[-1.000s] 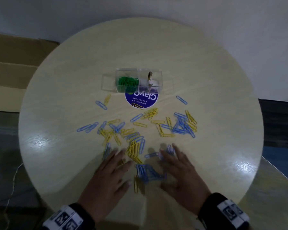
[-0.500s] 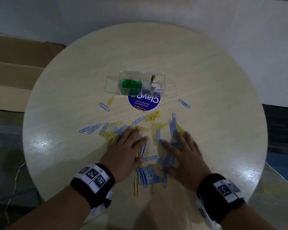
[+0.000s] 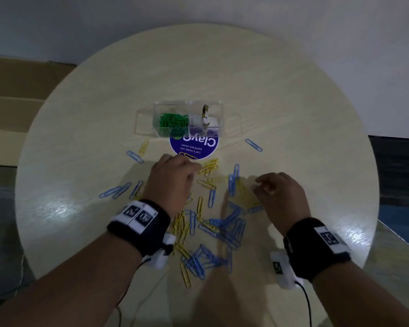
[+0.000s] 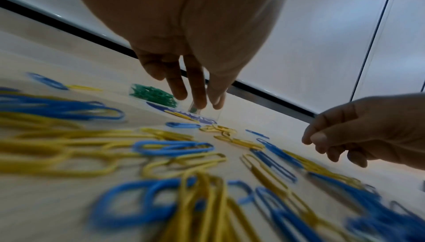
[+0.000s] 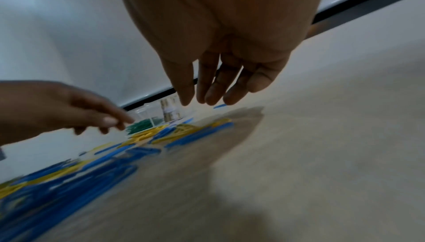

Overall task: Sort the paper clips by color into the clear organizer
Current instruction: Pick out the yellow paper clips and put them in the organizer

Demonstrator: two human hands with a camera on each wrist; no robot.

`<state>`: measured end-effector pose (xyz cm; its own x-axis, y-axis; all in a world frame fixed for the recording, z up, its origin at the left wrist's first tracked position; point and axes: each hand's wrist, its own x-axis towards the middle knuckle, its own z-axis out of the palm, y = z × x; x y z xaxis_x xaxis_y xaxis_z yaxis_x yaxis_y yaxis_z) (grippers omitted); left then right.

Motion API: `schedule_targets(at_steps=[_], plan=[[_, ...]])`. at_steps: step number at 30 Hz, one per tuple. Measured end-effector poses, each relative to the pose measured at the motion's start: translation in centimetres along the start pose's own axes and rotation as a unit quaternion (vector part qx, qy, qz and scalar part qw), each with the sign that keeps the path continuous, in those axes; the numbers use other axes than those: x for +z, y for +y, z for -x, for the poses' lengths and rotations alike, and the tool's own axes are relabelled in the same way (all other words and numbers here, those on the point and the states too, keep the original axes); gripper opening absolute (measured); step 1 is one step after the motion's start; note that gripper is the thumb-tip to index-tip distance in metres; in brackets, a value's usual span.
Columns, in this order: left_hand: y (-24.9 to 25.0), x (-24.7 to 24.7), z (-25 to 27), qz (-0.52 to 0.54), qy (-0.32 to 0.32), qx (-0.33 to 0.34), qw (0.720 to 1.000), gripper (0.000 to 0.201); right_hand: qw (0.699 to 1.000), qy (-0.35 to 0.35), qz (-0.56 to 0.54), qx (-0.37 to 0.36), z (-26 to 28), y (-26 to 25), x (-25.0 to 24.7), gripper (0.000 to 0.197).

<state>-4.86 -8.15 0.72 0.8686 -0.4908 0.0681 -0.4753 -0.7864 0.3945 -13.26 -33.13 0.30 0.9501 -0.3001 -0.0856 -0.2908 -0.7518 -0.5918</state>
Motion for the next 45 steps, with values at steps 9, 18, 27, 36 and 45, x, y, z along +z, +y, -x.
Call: schedule_targets(at_steps=[9, 18, 27, 36, 45], plan=[[-1.5, 0.4, -0.7, 0.058, -0.028, -0.093, 0.994, 0.025, 0.997, -0.042, 0.054, 0.025, -1.6, 0.1, 0.9, 0.014], [-0.8, -0.4, -2.5, -0.002, -0.022, -0.042, 0.999, 0.023, 0.997, -0.044, 0.038, 0.045, -2.3, 0.0, -0.4, 0.026], [0.8, 0.9, -3.6, -0.029, -0.093, -0.019, 0.995, 0.025, 0.991, -0.092, 0.085, 0.036, -1.7, 0.4, -0.3, 0.013], [1.4, 0.3, -3.6, -0.056, -0.157, -0.012, 0.986, 0.036, 0.988, -0.075, 0.128, 0.048, -0.6, 0.8, -1.4, 0.020], [2.3, -0.2, -3.2, -0.097, -0.144, 0.002, 0.985, 0.016, 0.986, -0.076, 0.134, 0.061, -0.2, 0.0, -1.7, 0.020]])
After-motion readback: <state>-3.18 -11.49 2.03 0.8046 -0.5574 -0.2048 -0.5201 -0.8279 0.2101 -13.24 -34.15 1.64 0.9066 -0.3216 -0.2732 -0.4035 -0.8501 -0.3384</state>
